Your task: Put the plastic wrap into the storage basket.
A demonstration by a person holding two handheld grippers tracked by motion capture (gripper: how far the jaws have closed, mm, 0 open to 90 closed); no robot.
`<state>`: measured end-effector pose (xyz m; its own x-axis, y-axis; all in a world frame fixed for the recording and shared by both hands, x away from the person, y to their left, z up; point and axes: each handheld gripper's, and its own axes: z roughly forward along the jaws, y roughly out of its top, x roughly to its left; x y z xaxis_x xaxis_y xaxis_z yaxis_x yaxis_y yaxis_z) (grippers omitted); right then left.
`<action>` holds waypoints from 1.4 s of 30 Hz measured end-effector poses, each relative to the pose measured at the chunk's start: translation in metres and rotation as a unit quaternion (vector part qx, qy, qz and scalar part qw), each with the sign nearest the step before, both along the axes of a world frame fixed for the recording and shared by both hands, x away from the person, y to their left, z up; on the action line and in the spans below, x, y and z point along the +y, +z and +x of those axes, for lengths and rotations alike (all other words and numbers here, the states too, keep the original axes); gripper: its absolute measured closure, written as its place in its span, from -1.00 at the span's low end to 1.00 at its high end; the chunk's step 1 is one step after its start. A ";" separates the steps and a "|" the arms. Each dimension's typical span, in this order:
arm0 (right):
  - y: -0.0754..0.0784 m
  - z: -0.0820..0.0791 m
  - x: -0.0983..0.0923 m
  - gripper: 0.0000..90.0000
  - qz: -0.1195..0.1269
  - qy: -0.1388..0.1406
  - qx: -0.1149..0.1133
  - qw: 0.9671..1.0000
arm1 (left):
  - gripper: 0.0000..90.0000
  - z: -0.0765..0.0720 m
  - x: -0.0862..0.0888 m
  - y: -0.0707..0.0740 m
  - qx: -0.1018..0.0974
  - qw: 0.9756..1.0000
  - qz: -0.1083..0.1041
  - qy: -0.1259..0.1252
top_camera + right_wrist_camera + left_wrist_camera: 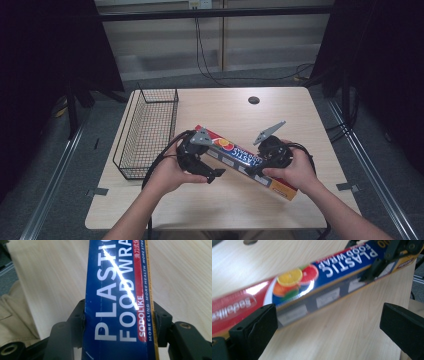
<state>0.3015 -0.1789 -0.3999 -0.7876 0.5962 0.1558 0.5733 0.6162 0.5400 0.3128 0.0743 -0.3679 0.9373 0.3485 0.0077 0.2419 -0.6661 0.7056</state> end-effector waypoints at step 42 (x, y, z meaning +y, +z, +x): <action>0.015 -0.009 0.006 -0.03 -0.006 0.109 -0.026 0.994 | -0.78 0.023 -0.057 0.004 0.030 0.982 0.112 -0.152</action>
<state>0.2928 -0.1728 -0.3849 -0.9051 0.4119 0.1056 0.3969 0.7294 0.5571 0.3363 0.0172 -0.3641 0.9988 0.0484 -0.0072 0.0450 -0.8506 0.5240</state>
